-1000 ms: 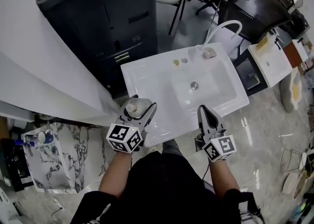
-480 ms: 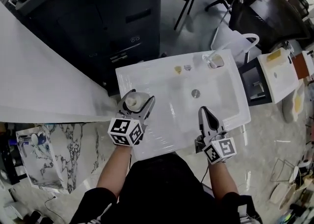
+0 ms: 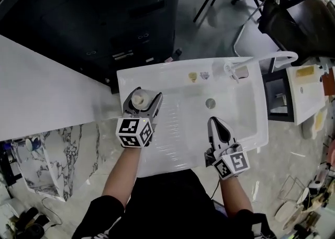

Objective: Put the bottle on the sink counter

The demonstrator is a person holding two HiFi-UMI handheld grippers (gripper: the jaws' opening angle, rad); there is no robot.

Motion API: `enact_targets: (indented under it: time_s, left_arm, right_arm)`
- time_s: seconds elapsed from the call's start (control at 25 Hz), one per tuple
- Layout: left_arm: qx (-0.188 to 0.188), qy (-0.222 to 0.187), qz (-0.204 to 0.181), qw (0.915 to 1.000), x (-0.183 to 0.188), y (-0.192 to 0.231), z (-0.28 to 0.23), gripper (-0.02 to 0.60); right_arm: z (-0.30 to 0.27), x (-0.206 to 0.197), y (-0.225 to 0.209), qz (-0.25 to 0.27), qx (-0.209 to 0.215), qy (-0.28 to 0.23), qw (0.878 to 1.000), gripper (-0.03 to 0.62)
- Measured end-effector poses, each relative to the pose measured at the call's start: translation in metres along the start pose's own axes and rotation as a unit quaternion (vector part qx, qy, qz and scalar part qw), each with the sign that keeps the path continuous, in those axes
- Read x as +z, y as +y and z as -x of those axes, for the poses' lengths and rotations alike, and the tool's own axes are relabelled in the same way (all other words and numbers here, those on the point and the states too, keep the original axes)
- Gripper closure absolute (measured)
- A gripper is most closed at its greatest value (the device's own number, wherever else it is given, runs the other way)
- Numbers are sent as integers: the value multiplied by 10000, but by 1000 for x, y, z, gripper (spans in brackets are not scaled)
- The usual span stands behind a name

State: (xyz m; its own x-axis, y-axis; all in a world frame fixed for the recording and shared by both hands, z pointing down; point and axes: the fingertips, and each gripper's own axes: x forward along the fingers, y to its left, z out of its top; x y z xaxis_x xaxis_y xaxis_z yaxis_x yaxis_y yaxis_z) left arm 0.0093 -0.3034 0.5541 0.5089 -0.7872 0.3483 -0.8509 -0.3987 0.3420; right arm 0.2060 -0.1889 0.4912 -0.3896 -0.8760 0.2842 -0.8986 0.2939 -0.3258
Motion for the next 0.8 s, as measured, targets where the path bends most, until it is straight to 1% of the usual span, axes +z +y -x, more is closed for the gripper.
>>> enact_targets:
  time_s: [0.12,0.32,0.6,0.8]
  left_arm:
    - [256,52,48,9996,-5,10,-16,227]
    - [592,109,-4,9982,-11,25,-34,227]
    - [870,240,-110,9959,-20,38,-47,227]
    - [972,300,-329,9943,-21,40,-54,227]
  right_arm:
    - [-8,-8,-7,-44,73,151,9999,562]
    - [-19,-17,-17,-137,142,302,9993,562]
    - [-28,-25,-27,-265,190,406,9986,562]
    - [-33,-30,-30,-331,220,470,9981,562]
